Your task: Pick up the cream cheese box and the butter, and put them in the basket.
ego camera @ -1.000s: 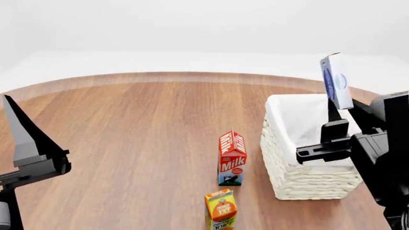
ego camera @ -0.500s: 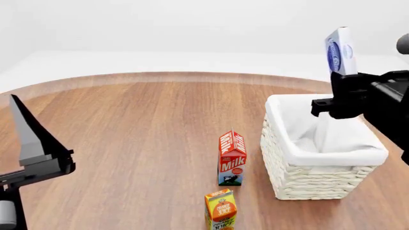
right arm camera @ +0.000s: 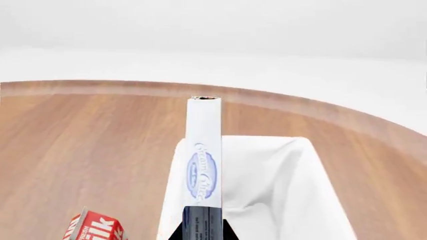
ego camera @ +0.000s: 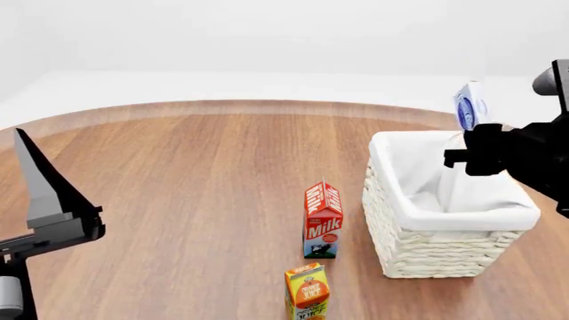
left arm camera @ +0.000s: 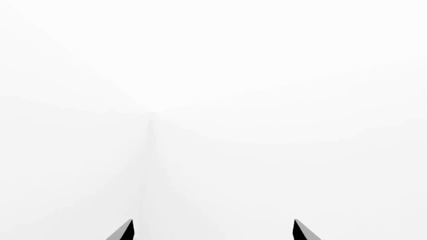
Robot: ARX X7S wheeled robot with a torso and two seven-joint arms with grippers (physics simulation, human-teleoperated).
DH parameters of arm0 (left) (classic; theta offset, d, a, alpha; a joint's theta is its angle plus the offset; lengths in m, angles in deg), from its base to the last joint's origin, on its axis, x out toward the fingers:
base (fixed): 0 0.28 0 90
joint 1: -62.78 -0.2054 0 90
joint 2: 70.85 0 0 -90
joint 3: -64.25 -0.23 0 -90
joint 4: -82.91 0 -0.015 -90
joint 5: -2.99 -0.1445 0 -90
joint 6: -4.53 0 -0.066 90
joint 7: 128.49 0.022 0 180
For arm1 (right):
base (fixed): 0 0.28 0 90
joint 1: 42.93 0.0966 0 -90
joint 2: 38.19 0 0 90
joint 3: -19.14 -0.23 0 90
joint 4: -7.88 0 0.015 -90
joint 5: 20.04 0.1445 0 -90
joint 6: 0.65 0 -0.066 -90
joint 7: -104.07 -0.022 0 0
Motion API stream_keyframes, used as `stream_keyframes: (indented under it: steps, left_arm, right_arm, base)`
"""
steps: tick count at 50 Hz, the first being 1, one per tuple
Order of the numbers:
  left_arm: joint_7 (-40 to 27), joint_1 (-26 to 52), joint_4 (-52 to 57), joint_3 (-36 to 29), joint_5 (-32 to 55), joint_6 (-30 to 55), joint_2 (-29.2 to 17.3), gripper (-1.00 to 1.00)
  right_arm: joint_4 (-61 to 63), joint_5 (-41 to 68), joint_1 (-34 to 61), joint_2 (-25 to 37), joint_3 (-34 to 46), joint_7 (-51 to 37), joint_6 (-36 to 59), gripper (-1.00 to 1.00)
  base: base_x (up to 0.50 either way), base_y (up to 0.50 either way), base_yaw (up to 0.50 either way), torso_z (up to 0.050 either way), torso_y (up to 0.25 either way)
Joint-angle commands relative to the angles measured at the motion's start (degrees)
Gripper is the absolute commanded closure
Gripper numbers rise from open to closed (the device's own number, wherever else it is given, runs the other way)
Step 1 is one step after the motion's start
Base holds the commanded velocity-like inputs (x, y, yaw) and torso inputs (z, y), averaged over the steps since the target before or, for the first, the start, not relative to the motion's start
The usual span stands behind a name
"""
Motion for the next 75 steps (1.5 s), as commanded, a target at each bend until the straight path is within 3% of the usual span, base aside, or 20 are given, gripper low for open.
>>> stream_keyframes:
  steps: [1, 38, 59, 75]
  left_arm:
    - [1.18, -0.26, 0.27, 1.18, -0.87, -0.51, 0.77, -1.00]
    - [0.95, -0.46, -0.19, -0.01, -1.43, -0.93, 0.60, -1.00]
    - [0.87, -0.67, -0.80, -0.55, -1.55, -1.59, 0.50, -1.00]
    - [0.79, -0.53, -0.96, -1.01, -1.64, -1.57, 0.38, -1.00]
  right_arm:
    - [-0.93, -3.69, -0.79, 1.04, -0.30, 4.72, 0.88, 1.00]
    - [-8.41, -11.91, -1.35, -1.16, 4.59, 11.55, -0.17, 1.00]
    - [-17.37, -21.91, 5.57, -7.88, 12.04, 17.36, 0.41, 1.00]
    - [-20.08, -24.95, 5.08, -9.03, 14.33, 18.90, -0.86, 1.00]
  base:
    - [0.00, 0.00, 0.00, 0.000, 0.000]
    - [0.00, 0.00, 0.00, 0.000, 0.001]
    - [0.00, 0.00, 0.00, 0.000, 0.000]
    - [0.00, 0.00, 0.00, 0.000, 0.001]
